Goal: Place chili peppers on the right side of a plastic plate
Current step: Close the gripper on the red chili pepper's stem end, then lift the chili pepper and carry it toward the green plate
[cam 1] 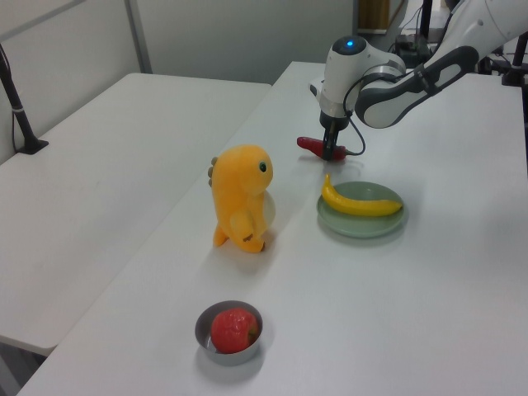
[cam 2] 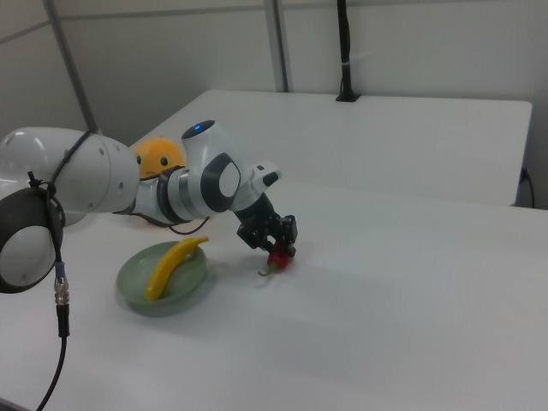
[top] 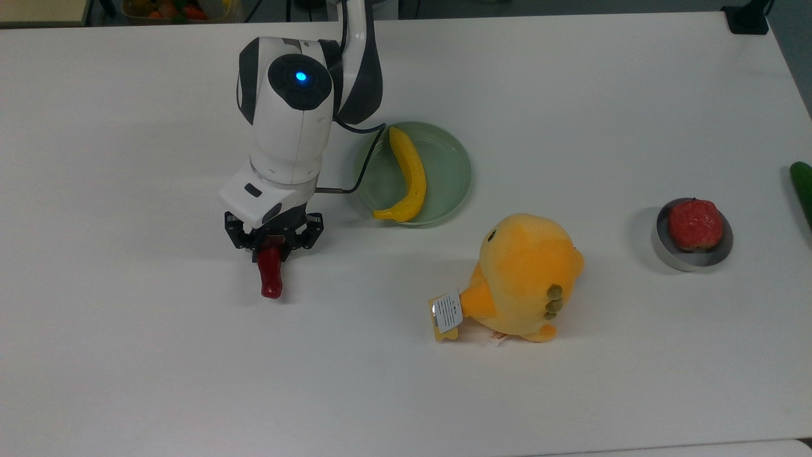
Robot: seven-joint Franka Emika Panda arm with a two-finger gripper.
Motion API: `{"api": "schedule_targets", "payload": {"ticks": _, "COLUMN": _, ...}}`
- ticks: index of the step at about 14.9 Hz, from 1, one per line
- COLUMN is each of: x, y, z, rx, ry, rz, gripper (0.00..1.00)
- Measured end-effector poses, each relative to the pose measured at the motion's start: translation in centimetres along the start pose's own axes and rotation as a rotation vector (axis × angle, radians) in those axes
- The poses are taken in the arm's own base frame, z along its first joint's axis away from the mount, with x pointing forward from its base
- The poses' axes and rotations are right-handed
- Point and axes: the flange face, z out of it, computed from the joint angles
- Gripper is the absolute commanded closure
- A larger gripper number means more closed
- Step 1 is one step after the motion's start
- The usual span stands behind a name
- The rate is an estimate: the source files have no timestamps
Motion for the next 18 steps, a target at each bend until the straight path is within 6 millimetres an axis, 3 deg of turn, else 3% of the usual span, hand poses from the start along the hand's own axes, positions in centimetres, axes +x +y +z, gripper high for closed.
{"api": "schedule_targets", "payload": {"ticks": 4, "x": -0.8, "y": 0.0, "z": -1.7, "rx": -0.002, "ry": 0.002, "rz": -0.007, "gripper": 0.92}}
{"api": "schedule_targets", "payload": {"ticks": 10, "x": -5.7, "y": -4.3, "z": -4.1, "rx": 0.047, "ry": -0.053, "rz": -0.079, "gripper": 0.90}}
{"api": "schedule_targets", "payload": {"ticks": 13, "x": -6.9, "y": -4.4, "z": -5.1, "rx": 0.100, "ry": -0.084, "rz": -0.015, "gripper": 0.89}}
{"api": "schedule_targets", "payload": {"ticks": 15, "x": -7.4, "y": -4.3, "z": -5.5, "rx": 0.136, "ry": -0.118, "rz": 0.029, "gripper": 0.81}}
{"api": "schedule_targets", "payload": {"ticks": 16, "x": -7.7, "y": -4.3, "z": -5.5, "rx": 0.154, "ry": -0.140, "rz": 0.048, "gripper": 0.66}}
{"api": "schedule_targets", "payload": {"ticks": 18, "x": -8.1, "y": -4.5, "z": -5.2, "rx": 0.172, "ry": -0.181, "rz": 0.060, "gripper": 0.04}}
